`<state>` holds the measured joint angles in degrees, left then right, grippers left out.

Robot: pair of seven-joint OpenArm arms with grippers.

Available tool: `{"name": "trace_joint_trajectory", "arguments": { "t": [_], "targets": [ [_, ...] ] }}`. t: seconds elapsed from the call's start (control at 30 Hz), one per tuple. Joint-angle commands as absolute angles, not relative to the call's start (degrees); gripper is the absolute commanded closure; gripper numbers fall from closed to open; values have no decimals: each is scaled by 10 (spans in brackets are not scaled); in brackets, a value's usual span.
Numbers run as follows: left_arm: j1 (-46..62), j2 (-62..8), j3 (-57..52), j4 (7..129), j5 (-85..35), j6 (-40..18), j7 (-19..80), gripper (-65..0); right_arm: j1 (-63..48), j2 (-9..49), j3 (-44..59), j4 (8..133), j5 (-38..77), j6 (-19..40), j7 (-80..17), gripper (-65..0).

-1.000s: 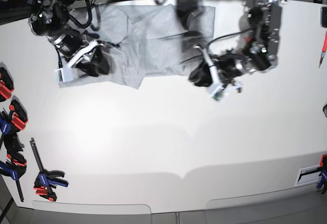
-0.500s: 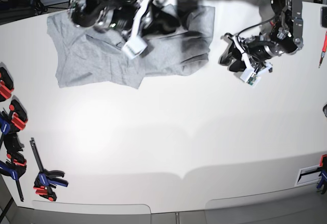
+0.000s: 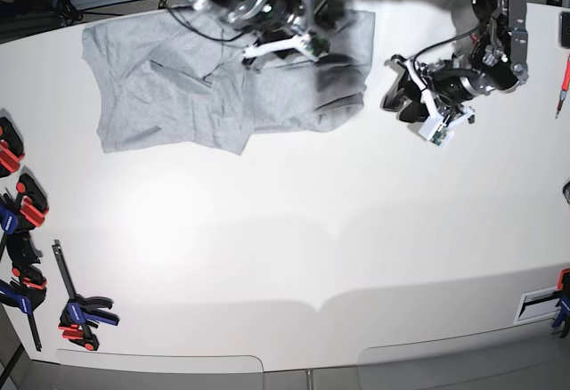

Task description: Fold the T-shirt properly

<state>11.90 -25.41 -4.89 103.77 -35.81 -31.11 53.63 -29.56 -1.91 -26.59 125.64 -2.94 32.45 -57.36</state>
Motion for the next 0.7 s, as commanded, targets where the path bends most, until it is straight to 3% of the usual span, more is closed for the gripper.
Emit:
{"name": "trace_joint_trajectory", "arguments": {
  "t": [0.0, 0.27, 0.43, 0.67],
  "targets": [
    [114, -260, -53, 1048, -367, -313, 522, -207, -297, -22, -281, 1267, -39, 310, -559, -212],
    [114, -261, -53, 1048, -365, -313, 522, -207, -297, -22, -315, 1257, -133, 242, -559, -213],
    [114, -261, -53, 1048, -365, -313, 522, -207, -297, -22, -315, 1228, -133, 235, -555, -295],
    [114, -260, -53, 1048, -365, -313, 522, -207, -297, -22, -315, 1205, -157, 200, -562, -297]
  ]
}}
